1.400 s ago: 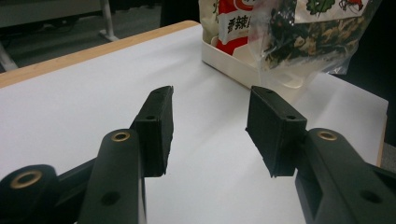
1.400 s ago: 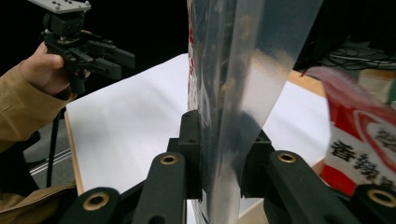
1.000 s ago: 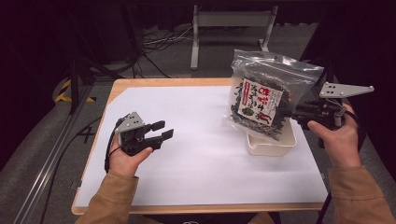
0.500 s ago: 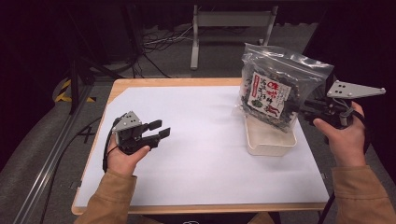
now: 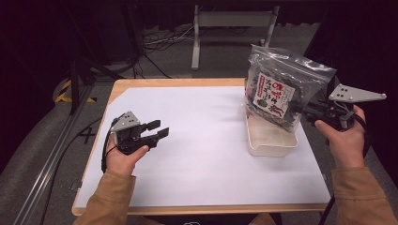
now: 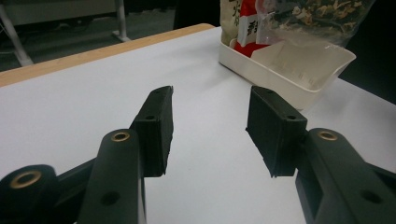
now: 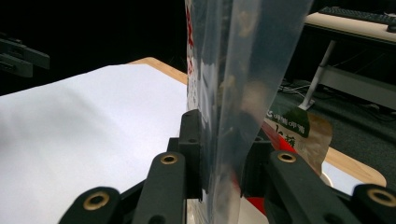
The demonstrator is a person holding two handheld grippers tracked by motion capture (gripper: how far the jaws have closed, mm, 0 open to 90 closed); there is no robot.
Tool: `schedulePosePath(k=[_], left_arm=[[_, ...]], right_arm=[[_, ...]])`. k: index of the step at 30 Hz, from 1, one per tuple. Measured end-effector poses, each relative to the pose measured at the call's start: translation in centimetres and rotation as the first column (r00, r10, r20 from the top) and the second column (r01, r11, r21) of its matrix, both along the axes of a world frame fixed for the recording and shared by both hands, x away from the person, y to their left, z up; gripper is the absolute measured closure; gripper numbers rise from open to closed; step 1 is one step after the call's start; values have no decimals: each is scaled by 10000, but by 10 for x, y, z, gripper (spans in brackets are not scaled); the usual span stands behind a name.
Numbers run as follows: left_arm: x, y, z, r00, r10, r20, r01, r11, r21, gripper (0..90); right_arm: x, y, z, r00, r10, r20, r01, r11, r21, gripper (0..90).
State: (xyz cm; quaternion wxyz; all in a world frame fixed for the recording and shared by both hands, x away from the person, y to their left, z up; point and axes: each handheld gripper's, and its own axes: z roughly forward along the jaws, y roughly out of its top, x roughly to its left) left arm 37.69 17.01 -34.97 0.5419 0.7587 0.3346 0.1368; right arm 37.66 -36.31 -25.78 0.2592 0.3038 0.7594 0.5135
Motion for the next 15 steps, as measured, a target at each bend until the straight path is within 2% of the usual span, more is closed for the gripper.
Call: schedulePosePath(k=[9, 15], left_arm=[[1, 0, -2, 10000, 19, -95, -19, 10000, -61, 506], [1, 1, -3, 9999, -1, -125, 0, 10000, -26, 502]], right_arm=[[4, -4, -13, 9998, -138, -119, 139, 9999, 81, 749], [8, -4, -23, 9989, -286, -384, 286, 9996, -18, 748]])
